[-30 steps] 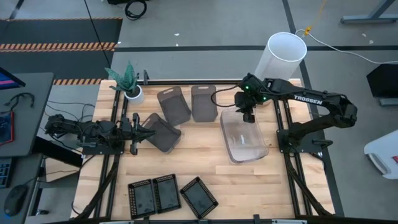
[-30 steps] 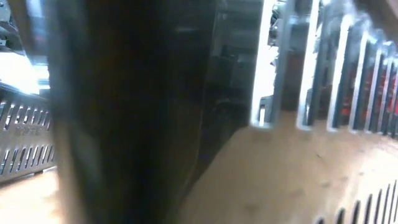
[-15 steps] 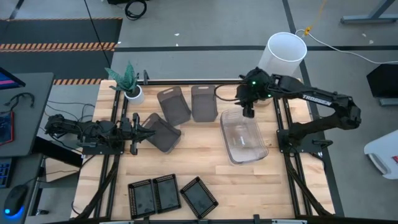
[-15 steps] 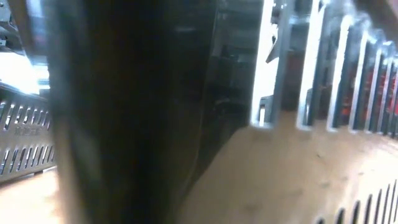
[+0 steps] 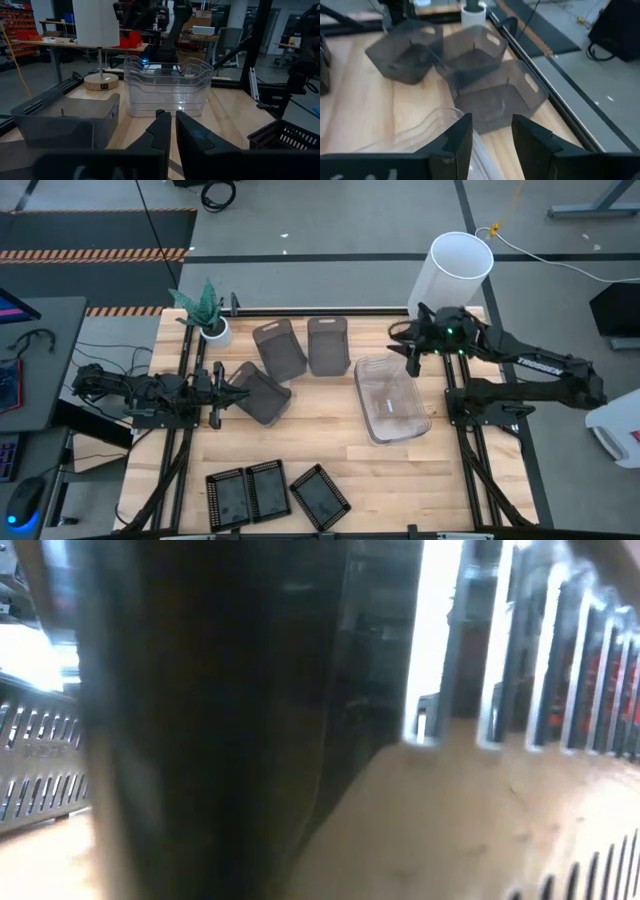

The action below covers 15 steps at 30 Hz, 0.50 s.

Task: Stack baskets by color
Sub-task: Stack the left black bin on the middle black bin

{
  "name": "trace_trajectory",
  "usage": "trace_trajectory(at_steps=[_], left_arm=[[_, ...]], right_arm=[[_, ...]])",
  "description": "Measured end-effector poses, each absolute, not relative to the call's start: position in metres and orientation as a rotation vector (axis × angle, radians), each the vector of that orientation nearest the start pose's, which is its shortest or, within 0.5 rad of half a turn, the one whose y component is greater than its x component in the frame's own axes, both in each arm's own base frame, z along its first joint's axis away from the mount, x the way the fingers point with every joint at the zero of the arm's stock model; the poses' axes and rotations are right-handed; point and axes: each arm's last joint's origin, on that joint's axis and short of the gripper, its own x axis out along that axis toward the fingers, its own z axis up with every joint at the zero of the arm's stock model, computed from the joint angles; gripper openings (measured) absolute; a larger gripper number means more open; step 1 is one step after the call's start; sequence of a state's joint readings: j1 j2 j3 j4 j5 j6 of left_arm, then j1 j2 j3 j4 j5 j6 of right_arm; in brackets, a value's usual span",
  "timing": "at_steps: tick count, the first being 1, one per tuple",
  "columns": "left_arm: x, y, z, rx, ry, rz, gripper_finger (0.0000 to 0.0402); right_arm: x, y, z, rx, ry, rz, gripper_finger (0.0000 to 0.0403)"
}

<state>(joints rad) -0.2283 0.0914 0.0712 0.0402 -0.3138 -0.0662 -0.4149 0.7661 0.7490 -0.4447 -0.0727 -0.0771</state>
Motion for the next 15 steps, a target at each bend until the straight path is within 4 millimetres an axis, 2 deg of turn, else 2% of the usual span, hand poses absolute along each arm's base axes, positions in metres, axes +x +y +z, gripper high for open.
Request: trace_trajectory(at_steps=[9,15], left_arm=[[0.098,-0.014,0.185,-0.072,-0.022,0.084,0.0030],[0.098,-0.014,0.185,-0.071,-0.022,0.085,0.0032]], right_arm=[[0.129,-0.047,0.268,0.099,0.348,-0.289,0.0142],[0.123,-0.037,0.249,0.062,0.242,-0.209,0.0142]])
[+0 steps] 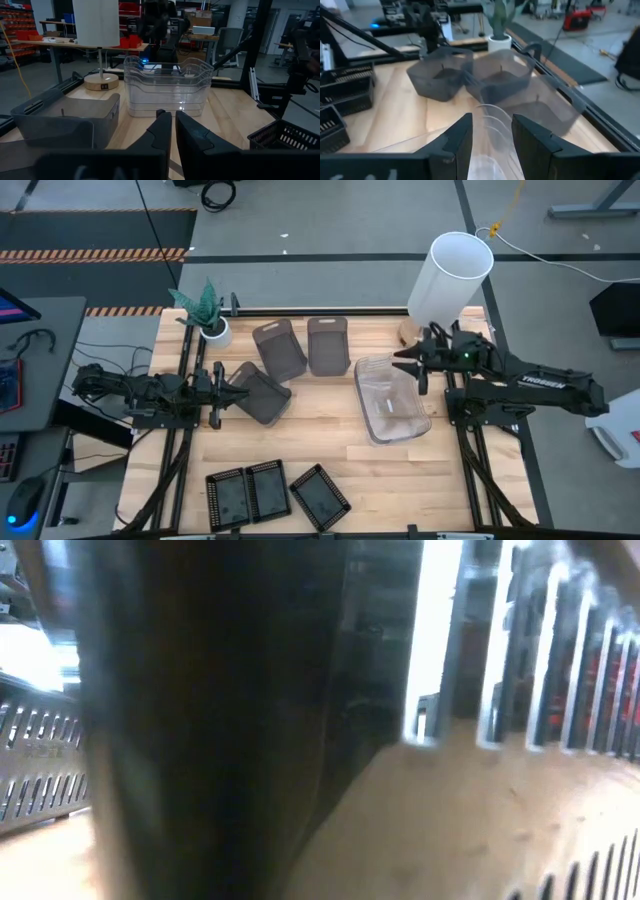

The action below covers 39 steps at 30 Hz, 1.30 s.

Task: Stack baskets by color
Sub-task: Stack the left black bin on the middle black bin

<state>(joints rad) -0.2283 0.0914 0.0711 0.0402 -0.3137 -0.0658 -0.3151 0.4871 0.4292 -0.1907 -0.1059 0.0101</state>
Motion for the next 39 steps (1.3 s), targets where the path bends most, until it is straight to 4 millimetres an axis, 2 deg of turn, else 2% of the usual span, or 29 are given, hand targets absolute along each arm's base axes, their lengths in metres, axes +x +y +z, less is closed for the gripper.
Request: trace_trajectory(at_steps=[9,16,25,34,39], left_arm=[[0.098,-0.014,0.185,-0.071,-0.023,0.084,0.0029],[0.098,-0.014,0.185,-0.071,-0.022,0.085,0.0027],[0.098,-0.014,0.185,-0.071,-0.022,0.085,0.0036],[0.098,-0.014,0.185,-0.072,-0.023,0.085,0.0028],[0.098,-0.014,0.185,-0.072,-0.022,0.085,0.0035]], right_arm=[[0.116,-0.025,0.217,0.123,0.117,-0.136,0.0142],[0.105,-0.016,0.204,0.139,-0.020,-0.115,0.0142],[0.098,-0.009,0.186,0.230,-0.084,-0.101,0.0139],[0.097,0.005,0.186,0.196,-0.092,-0.089,0.0094],[0.099,0.011,0.172,0.154,-0.067,-0.069,0.0072]])
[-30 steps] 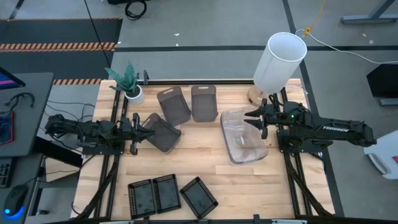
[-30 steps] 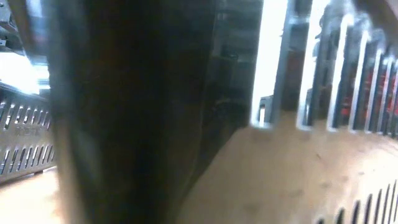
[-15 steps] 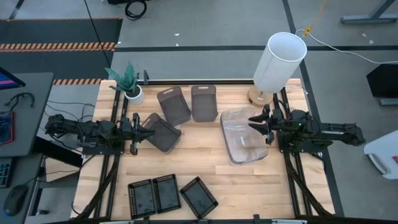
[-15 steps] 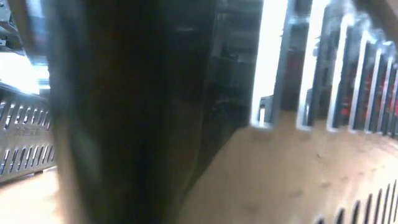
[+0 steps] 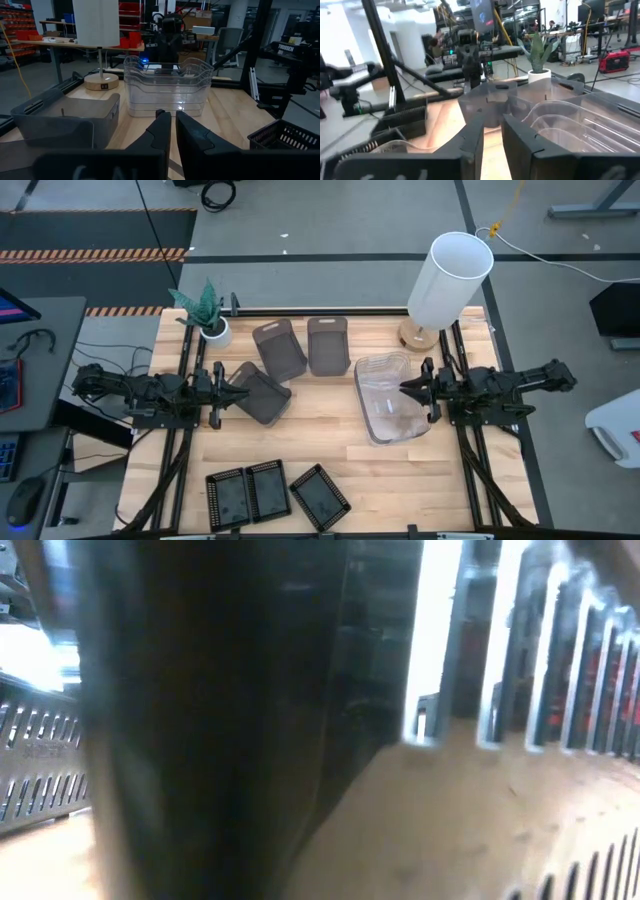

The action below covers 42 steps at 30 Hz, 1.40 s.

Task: Stack baskets by color
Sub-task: Stack the left black bin on the middle black bin

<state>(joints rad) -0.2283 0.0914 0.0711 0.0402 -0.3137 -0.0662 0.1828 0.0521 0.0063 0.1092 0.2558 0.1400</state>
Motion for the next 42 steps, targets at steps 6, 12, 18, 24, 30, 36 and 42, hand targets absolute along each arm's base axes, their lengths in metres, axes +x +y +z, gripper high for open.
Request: trace_trajectory(at_steps=[6,12,18,24,30,36,42], left_arm=[[0.0980,-0.0136,0.1846,-0.071,-0.022,0.085,0.0031],[0.0980,-0.0136,0.1845,-0.072,-0.022,0.085,0.0026],[0.0980,-0.0136,0.1846,-0.072,-0.022,0.085,0.0033],[0.0980,-0.0136,0.1845,-0.071,-0.022,0.085,0.0035],[0.0980,-0.0136,0.1847,-0.072,-0.023,0.085,0.0028],[0.0980,-0.0136,0.1847,-0.162,-0.027,0.083,0.0035],[0.0978,-0.0126,0.1886,-0.429,-0.081,0.099,0.0030]], right_arm=[[0.0986,0.0138,0.1744,0.148,-0.087,-0.001,0.0042],[0.0986,0.0142,0.1740,0.178,-0.082,0.015,0.0022],[0.0986,0.0142,0.1740,0.172,-0.082,0.015,0.0020],[0.0986,0.0142,0.1740,0.171,-0.082,0.015,0.0020],[0.0986,0.0142,0.1740,0.171,-0.082,0.015,0.0020],[0.0986,0.0142,0.1740,0.171,-0.081,0.015,0.0020],[0.0986,0.0142,0.1740,0.170,-0.081,0.015,0.0022]])
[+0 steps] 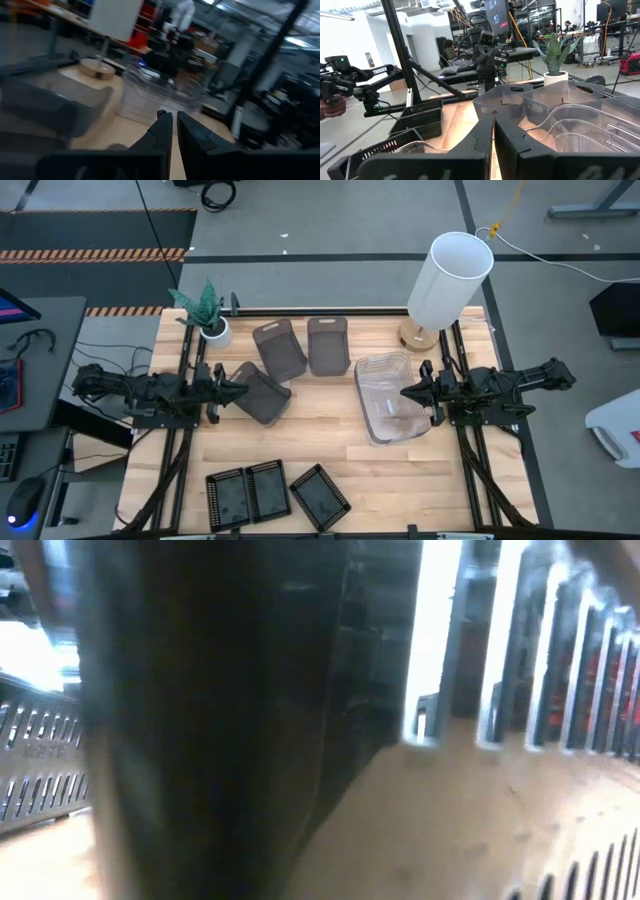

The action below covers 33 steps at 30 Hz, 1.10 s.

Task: Stack baskets by color
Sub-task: Stack the left black bin on the middle black bin

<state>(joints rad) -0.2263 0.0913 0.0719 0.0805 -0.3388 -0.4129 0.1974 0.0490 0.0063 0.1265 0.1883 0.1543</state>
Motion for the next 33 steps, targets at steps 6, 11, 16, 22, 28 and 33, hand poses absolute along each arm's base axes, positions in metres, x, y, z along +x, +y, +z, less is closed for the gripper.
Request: trace_trajectory(at_steps=[6,11,16,22,28,33], left_arm=[[0.098,-0.018,0.195,-0.567,-0.035,-0.074,0.0014],[0.102,-0.023,0.203,-0.575,0.264,-0.055,0.0004],[0.113,-0.038,0.217,-0.617,0.543,-0.090,0.0004],[0.123,-0.069,0.225,-0.692,0.888,-0.111,0.0004],[0.126,-0.101,0.229,-0.741,1.118,-0.039,0.0004],[0.128,-0.123,0.228,-0.755,1.224,0.025,0.0004]], right_arm=[[0.099,0.014,0.174,0.170,-0.081,0.015,0.0022],[0.099,0.014,0.174,0.170,-0.081,0.015,0.0022],[0.099,0.014,0.174,0.170,-0.081,0.015,0.0022],[0.099,0.014,0.174,0.170,-0.081,0.015,0.0022],[0.099,0.014,0.174,0.171,-0.082,0.015,0.0022],[0.099,0.014,0.174,0.170,-0.082,0.015,0.0022]])
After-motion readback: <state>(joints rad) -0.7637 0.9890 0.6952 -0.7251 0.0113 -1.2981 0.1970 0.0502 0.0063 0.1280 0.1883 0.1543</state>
